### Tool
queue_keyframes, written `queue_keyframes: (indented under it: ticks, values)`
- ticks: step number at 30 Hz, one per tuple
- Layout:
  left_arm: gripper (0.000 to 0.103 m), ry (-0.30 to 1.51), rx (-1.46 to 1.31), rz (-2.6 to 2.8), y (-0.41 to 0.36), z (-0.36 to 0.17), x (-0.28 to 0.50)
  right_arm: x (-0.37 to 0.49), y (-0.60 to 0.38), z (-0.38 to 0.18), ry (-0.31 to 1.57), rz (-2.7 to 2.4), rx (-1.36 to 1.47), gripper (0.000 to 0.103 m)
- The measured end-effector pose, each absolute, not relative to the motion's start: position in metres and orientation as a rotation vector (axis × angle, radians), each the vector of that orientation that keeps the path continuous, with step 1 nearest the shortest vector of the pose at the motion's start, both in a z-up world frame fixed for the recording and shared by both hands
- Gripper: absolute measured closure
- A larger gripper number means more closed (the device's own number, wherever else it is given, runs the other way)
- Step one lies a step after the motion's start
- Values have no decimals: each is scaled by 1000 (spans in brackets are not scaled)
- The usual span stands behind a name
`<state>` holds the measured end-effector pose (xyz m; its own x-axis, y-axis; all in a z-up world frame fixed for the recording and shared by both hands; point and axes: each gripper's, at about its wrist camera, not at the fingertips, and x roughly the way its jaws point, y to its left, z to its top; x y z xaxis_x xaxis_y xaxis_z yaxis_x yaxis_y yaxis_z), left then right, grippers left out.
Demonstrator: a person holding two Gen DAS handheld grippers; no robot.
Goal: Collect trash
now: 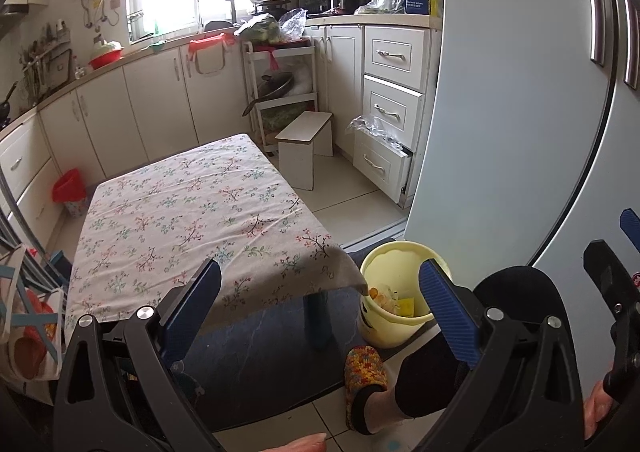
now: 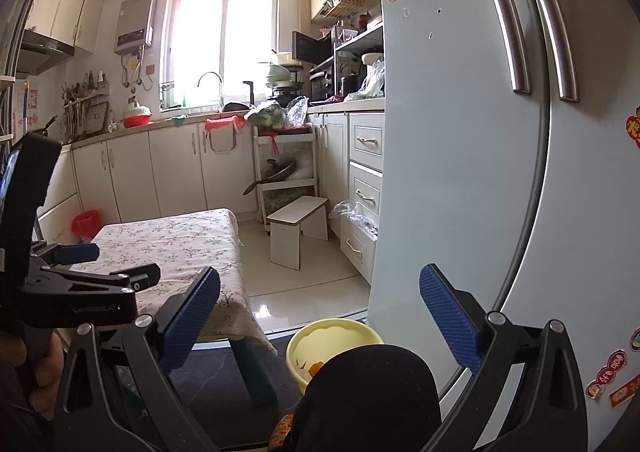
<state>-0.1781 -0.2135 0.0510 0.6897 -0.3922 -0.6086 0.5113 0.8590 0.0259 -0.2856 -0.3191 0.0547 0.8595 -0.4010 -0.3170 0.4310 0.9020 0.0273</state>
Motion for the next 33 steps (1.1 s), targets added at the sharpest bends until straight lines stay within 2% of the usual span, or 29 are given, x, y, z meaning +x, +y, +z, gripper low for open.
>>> queue_keyframes:
  ticks: [33]
  values:
    - [8,570,207,-492,-207,68,-193,-296,-311,55,283,-460,79,7]
